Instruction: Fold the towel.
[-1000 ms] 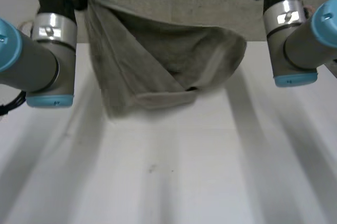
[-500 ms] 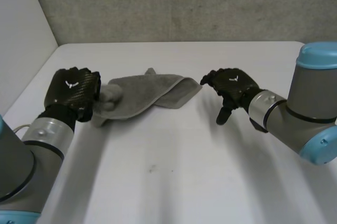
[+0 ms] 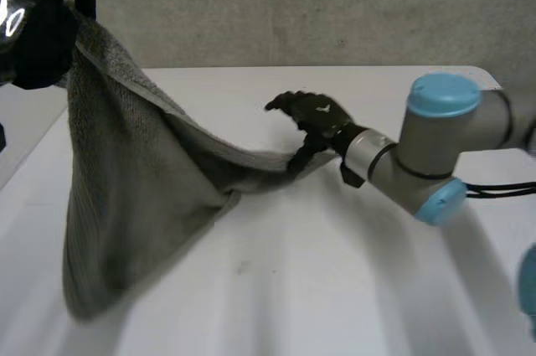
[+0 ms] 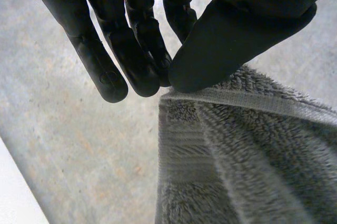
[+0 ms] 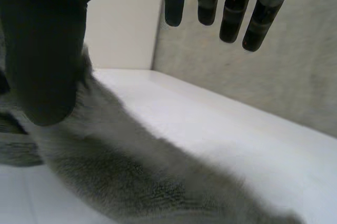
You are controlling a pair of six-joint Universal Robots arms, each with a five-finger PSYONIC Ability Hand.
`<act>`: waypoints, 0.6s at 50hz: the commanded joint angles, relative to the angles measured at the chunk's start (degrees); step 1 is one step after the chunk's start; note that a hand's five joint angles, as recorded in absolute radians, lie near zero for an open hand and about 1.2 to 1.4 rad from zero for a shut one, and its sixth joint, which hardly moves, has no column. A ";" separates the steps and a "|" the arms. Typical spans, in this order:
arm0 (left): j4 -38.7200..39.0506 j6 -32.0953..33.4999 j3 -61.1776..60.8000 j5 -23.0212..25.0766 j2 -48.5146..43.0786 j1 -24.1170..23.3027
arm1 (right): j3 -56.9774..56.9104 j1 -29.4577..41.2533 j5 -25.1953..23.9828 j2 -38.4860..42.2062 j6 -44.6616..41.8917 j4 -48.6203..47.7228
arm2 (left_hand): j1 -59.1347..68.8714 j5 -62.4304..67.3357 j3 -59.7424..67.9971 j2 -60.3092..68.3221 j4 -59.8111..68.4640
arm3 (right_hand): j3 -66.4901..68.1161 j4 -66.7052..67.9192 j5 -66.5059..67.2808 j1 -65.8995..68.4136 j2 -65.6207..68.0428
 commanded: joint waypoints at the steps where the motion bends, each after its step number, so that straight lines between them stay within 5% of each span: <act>1: -1.32 -0.03 -0.64 1.39 2.28 0.04 | -6.57 2.88 -0.43 8.50 1.20 -0.17 | 12.35 10.59 10.32 10.24 10.24 | 32.32 31.88 31.20 33.55 31.98; 2: -1.32 -0.03 -0.64 1.39 2.29 0.04 | -8.15 2.97 0.97 9.99 1.20 -0.43 | 12.35 10.59 10.32 10.24 10.24 | 51.45 51.01 50.33 52.68 51.11; 3: -1.58 -0.03 -0.73 1.39 2.37 0.04 | -8.17 2.97 0.98 10.01 1.20 -0.43 | 12.35 10.59 10.32 10.24 10.24 | 51.64 51.20 50.53 52.87 51.30; 4: -1.58 -0.03 -0.73 1.39 2.37 0.04 | -9.13 2.97 2.81 10.53 1.02 -0.52 | 12.35 10.59 10.32 10.24 10.24 | 65.57 65.13 64.46 66.80 65.23; 10: -1.85 -0.03 -3.10 1.47 0.97 1.62 | -4.76 1.74 9.67 1.87 -3.09 -1.04 | 12.35 10.59 10.32 10.24 10.24 | 65.71 65.27 64.60 66.94 65.37; 15: -1.76 -0.20 -4.77 1.56 -3.77 6.79 | 4.72 -4.22 9.69 -11.84 -8.46 -2.71 | 12.35 10.59 10.32 10.24 10.24 | 65.71 65.27 64.60 66.94 65.37; 22: -1.50 -0.29 -4.25 2.61 -8.69 7.68 | 12.49 -7.49 10.21 -24.62 -11.99 -1.31 | 12.35 10.59 10.32 10.24 10.24 | 65.71 65.27 64.60 66.94 65.37; 30: -1.50 -0.12 -2.93 2.88 -12.38 7.77 | 17.94 -10.21 9.86 -44.91 -20.41 13.16 | 12.35 10.59 10.32 10.24 10.24 | 65.71 65.27 64.60 66.94 65.37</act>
